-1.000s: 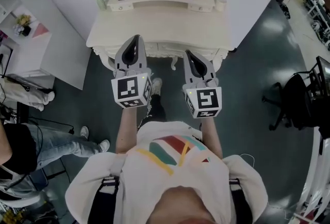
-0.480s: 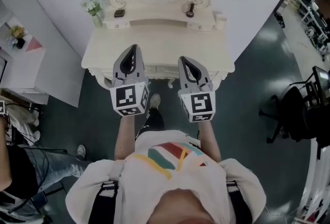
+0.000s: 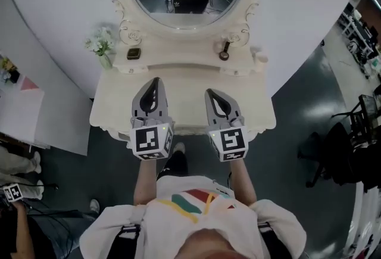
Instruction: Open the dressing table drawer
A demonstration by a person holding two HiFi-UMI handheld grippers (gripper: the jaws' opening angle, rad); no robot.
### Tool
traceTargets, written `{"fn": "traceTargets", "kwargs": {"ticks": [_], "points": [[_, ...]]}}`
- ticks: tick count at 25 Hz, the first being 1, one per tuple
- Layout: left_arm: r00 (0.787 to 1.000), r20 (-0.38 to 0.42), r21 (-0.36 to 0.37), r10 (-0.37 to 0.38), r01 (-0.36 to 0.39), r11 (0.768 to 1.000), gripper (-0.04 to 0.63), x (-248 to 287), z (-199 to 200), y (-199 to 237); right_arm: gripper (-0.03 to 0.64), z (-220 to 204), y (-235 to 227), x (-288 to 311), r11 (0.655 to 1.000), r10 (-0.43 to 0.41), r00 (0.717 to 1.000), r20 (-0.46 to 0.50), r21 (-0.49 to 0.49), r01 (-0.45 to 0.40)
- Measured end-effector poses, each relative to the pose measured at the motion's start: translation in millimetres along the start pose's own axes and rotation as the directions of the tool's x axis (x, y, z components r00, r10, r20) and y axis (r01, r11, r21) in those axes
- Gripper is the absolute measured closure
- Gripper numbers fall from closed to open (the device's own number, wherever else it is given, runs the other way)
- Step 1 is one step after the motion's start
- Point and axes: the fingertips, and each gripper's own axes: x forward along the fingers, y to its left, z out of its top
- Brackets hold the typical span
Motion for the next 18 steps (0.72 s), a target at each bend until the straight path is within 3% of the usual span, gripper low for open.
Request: {"fn": "traceTargets", "kwargs": {"ticks": [6, 9, 14, 18], "points": [[0.999, 0.002, 0.042, -0.039, 0.039, 0.998, 0.589, 94, -17, 43, 0.617, 21, -29, 98, 0.999, -0.031, 0.999, 0.024, 0.025, 0.03], [0.997, -0.02, 0.012, -0.069, 0.069, 0.998, 0.589, 134, -22, 64, 0.617, 24, -38, 146, 0.998, -0.048, 0.999, 0.016, 0.032, 0.047], [0.991, -0.09, -0.007, -0.098, 0.097, 0.995, 0.589, 170, -36, 82, 0.617, 21, -41, 193, 0.998, -0.047, 0.999, -0.012, 0.041, 0.047], [0.991, -0.108, 0.011, -0.078, 0.08, 0.997, 0.589, 192, -47, 91, 0.617, 19, -53, 216, 0.999, -0.033, 0.999, -0.01, 0.042, 0.033]]}}
